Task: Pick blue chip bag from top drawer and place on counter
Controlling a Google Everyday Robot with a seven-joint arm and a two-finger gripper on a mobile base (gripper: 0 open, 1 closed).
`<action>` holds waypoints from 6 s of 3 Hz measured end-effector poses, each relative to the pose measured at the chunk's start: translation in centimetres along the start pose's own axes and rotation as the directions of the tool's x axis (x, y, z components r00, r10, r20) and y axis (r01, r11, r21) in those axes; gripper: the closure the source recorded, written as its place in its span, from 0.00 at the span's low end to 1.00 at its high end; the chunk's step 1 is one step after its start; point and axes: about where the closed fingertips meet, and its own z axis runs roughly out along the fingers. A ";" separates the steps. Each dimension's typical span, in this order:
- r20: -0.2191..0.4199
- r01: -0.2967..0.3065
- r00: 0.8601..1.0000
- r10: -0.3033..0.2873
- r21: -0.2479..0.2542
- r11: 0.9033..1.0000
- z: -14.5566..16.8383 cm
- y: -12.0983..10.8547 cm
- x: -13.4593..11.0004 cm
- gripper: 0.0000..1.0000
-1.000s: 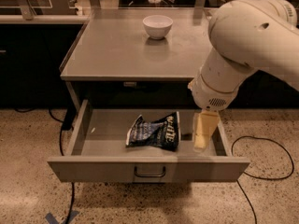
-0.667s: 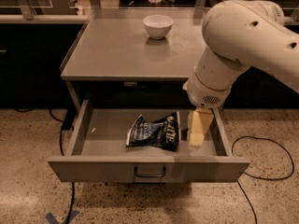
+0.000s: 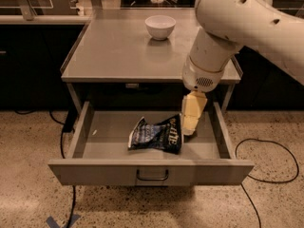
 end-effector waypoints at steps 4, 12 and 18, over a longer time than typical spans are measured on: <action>0.034 -0.006 0.999 0.009 -0.081 0.997 5.0 0.1 1.4 0.00; 0.103 -0.107 0.987 0.123 -0.149 0.983 17.7 1.0 3.9 0.00; 0.126 -0.145 0.979 0.162 -0.137 0.980 19.2 -2.4 2.6 0.00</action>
Offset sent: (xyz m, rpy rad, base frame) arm -0.0001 -0.0172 -0.0413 0.0329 0.1062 -0.0372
